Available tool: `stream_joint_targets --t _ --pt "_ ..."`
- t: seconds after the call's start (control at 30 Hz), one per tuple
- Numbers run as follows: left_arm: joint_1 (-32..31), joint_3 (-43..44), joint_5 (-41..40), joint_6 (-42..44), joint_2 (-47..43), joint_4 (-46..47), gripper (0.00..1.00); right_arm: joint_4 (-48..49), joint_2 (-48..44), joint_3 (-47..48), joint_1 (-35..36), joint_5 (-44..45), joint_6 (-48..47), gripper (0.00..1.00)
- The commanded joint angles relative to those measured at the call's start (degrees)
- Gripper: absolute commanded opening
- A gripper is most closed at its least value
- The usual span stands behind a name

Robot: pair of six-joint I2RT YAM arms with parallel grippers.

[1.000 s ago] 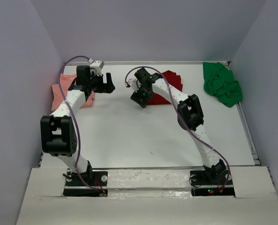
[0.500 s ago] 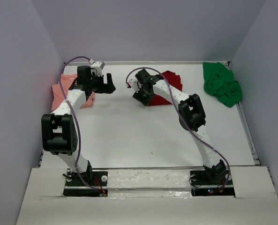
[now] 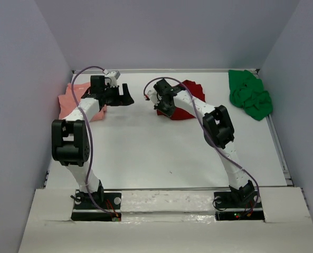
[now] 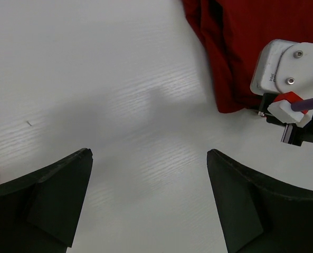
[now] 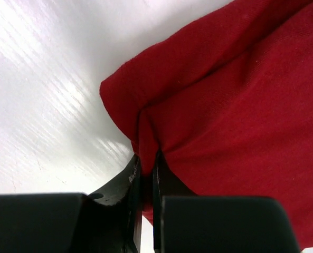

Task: Fold and stack the t-shirts
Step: Fold the tshirt

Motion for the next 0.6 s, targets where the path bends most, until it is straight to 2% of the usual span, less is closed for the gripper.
stream_joint_targets --t 0.0,0.4,0.57 --pt "0.1 2.3 6.7 -4.4 3.1 0.5 0.99 -3.6 -3.5 -1.7 0.3 1.1 0.9 0.0" --pt "-0.2 -5.8 16.2 -23.2 12.3 14.2 0.99 -6.4 -7.8 2.7 0.3 -1.1 2.4 0.0" --pt "-1.8 -3.0 18.4 -27.5 18.3 15.5 0.99 -8.6 -7.3 5.0 0.3 -5.5 3.0 0.0"
